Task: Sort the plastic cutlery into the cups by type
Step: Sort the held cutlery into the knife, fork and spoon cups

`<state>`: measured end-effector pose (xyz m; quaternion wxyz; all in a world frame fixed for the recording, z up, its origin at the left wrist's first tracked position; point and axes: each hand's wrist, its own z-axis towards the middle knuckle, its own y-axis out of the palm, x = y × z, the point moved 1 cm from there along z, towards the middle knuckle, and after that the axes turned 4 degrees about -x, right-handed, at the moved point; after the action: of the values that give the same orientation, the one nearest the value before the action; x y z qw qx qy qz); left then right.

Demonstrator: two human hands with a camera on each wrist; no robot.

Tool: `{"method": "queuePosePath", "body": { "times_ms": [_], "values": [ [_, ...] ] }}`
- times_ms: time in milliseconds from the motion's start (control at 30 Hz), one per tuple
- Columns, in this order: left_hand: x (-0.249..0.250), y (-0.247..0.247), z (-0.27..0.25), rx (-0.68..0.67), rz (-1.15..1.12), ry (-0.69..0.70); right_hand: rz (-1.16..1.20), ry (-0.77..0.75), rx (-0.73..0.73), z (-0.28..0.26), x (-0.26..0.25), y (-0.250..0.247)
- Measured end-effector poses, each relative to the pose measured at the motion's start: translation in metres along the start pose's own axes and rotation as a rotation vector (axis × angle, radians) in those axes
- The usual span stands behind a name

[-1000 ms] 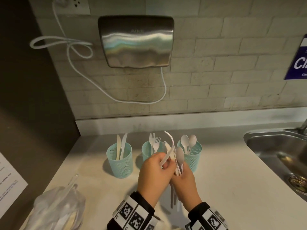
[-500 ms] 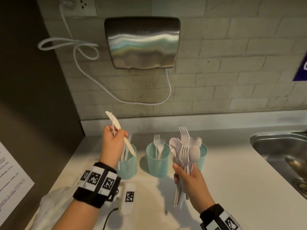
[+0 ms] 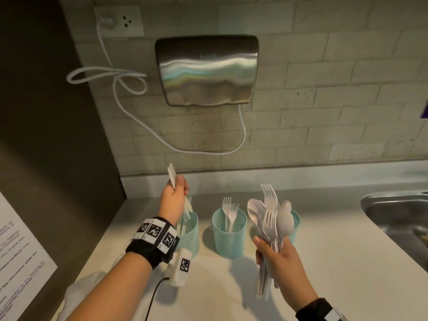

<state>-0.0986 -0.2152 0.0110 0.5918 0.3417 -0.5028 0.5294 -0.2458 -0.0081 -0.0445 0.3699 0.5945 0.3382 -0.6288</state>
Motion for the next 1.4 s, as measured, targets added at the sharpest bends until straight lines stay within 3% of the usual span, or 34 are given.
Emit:
{"method": "queuePosePath", "body": {
  "times_ms": [233,367,433,533,600,700,767,933,1167,1400],
  "values": [
    [-0.046,-0.003,-0.001,-0.164,0.342,-0.164,0.1,0.019,-0.029,0.001,-0.004,-0.004],
    [-0.048,-0.002,-0.005,-0.111,0.44,-0.207,0.158,0.033,-0.107,-0.002,-0.006,-0.005],
    [-0.038,-0.003,-0.01,-0.04,0.471,-0.091,0.154,0.033,-0.141,-0.002,-0.008,-0.004],
    [-0.006,0.004,-0.031,0.087,0.475,0.214,0.169,0.031,-0.16,-0.003,-0.01,-0.003],
    [0.021,0.017,-0.055,0.019,0.345,0.348,0.174,0.038,-0.146,-0.003,-0.009,-0.002],
    [0.043,0.042,-0.094,-0.319,0.233,0.238,0.152,-0.003,-0.09,0.0,-0.005,0.003],
    [0.043,0.058,-0.112,-0.444,0.285,0.121,0.123,-0.038,-0.075,0.001,-0.005,0.006],
    [0.043,0.077,-0.126,-0.395,0.38,0.085,0.114,-0.092,-0.086,-0.003,-0.006,0.008],
    [0.048,0.08,-0.127,-0.465,0.017,-0.074,0.144,-0.067,-0.116,-0.005,-0.005,0.002],
    [0.044,0.077,-0.125,-0.513,-0.068,-0.047,0.159,-0.102,-0.166,-0.004,-0.006,-0.003]
  ]
}}
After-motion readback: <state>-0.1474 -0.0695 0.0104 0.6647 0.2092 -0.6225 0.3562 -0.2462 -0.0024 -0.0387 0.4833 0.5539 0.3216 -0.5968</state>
